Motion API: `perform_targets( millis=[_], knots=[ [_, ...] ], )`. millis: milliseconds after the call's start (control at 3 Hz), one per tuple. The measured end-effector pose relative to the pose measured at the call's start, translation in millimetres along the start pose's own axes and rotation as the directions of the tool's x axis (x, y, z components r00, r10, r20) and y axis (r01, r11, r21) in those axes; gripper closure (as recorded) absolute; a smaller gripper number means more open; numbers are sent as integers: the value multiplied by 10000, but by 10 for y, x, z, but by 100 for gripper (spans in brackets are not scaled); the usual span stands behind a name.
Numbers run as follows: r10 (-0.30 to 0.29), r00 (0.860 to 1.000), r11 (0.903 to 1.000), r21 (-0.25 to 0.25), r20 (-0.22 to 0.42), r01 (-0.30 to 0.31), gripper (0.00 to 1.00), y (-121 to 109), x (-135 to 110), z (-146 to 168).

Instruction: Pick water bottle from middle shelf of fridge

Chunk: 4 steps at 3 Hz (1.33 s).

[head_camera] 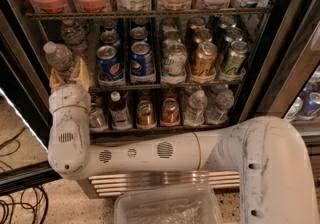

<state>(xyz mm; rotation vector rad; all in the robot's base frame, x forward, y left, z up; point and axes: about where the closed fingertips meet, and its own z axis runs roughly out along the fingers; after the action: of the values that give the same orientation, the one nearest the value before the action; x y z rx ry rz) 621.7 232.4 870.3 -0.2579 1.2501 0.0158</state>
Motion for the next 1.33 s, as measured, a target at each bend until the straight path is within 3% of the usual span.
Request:
perform_targets(
  millis=[1000, 1333],
  knots=[
    [-41, 9998, 10000, -18, 176, 42, 100, -18, -72, -13],
    [-376, 9991, 9992, -125, -197, 374, 100, -9, -11, 8]
  ],
)
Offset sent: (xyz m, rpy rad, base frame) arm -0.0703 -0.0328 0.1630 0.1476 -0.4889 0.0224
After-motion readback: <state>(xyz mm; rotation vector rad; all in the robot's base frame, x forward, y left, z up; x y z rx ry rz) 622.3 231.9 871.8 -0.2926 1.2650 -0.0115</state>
